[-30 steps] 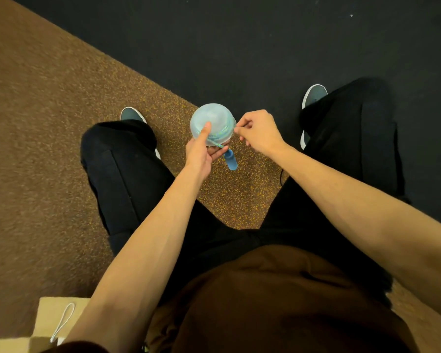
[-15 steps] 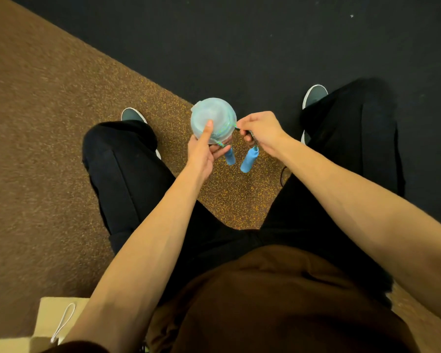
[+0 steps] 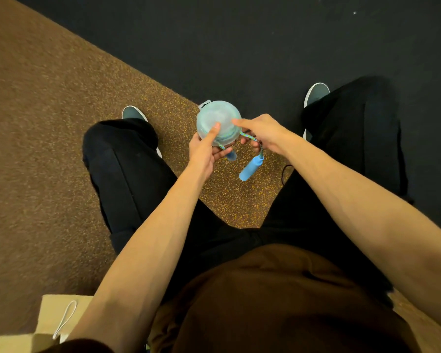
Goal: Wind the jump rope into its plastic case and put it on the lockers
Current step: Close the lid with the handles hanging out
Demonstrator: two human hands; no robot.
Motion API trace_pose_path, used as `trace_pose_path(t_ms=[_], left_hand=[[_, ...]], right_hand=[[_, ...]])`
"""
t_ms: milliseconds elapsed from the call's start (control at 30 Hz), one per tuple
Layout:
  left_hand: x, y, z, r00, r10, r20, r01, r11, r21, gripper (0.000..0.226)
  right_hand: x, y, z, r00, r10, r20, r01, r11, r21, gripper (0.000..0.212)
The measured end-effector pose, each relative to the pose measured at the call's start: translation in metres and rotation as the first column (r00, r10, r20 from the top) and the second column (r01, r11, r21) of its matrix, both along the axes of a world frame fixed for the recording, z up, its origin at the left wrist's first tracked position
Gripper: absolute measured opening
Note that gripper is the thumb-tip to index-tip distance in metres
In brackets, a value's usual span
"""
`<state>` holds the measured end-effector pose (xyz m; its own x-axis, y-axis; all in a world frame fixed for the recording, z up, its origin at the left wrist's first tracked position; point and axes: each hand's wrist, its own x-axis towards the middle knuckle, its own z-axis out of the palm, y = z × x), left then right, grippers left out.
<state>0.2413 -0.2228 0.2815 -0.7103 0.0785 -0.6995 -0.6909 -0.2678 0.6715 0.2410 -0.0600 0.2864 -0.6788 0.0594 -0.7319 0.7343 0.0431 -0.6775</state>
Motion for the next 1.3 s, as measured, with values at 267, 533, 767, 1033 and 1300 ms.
trace_pose_path(t_ms=[267,533,767,1033,1300], left_hand=[[0.004,-0.002,0.001,0.957,-0.290,-0.003,0.290,0.957,0.018,0.033],[0.004,-0.004,-0.007,0.938,-0.340,0.060,0.346,0.920,-0.184,0.048],[-0.001,-0.007,-0.013,0.984,-0.166,-0.066,0.158,0.981,-0.116,0.018],[-0.001,-0.005,-0.014,0.965,-0.241,-0.102,0.236,0.970,-0.063,0.020],[-0.002,-0.002,-0.013,0.968,-0.224,-0.117,0.221,0.975,-0.038,0.054]], right_hand=[[-0.002,0.001,-0.004,0.996,-0.076,-0.043,0.077,0.996,0.039,0.063],[0.003,0.000,-0.005,0.989,-0.116,-0.096,0.112,0.993,-0.047,0.044],[0.010,-0.010,-0.002,0.997,0.019,-0.072,-0.028,0.991,-0.130,0.023],[0.011,-0.018,-0.001,0.992,-0.048,-0.119,0.025,0.982,-0.187,0.033],[0.010,-0.015,-0.001,0.980,-0.061,-0.190,0.030,0.986,-0.164,0.039]])
